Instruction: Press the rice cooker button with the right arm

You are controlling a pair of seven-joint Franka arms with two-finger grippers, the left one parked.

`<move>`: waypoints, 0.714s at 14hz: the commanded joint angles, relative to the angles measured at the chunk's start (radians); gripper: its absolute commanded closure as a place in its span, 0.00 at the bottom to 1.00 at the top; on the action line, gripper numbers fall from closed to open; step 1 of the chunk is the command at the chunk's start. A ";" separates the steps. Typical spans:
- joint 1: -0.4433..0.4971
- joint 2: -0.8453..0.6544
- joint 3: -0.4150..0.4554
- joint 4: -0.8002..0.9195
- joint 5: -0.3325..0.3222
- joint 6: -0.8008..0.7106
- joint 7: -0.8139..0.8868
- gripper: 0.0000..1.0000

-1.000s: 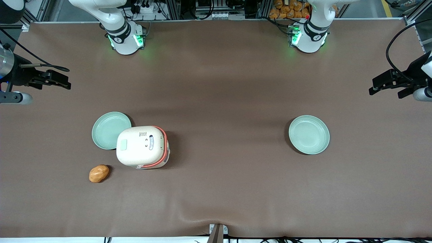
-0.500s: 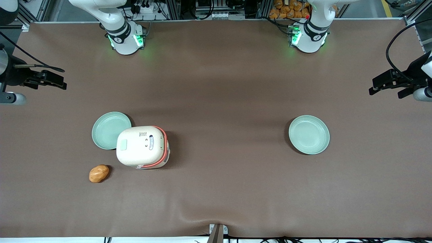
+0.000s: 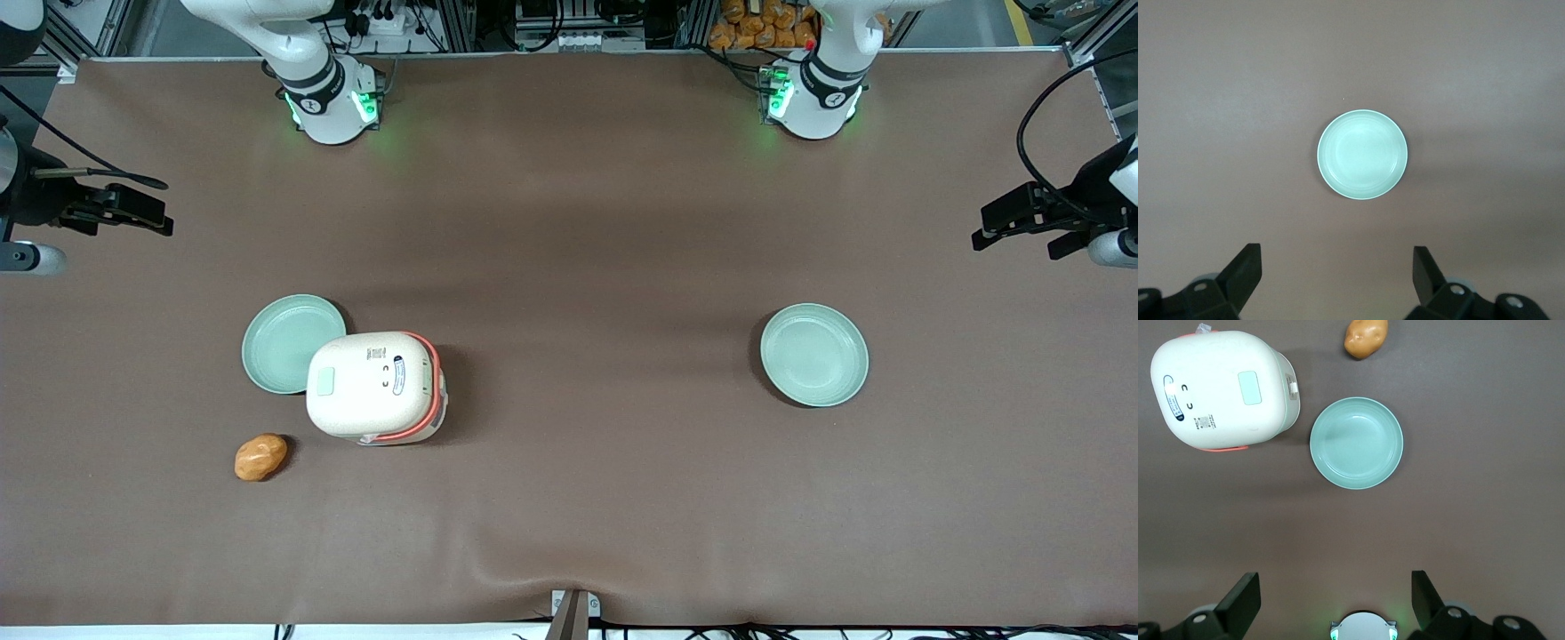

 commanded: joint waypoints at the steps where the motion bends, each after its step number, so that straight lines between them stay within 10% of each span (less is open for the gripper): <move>1: 0.025 -0.009 -0.002 0.000 0.003 -0.008 -0.007 0.00; 7: 0.127 0.050 0.000 -0.009 0.009 0.106 0.007 0.00; 10: 0.147 0.113 0.001 -0.011 0.012 0.163 0.010 0.35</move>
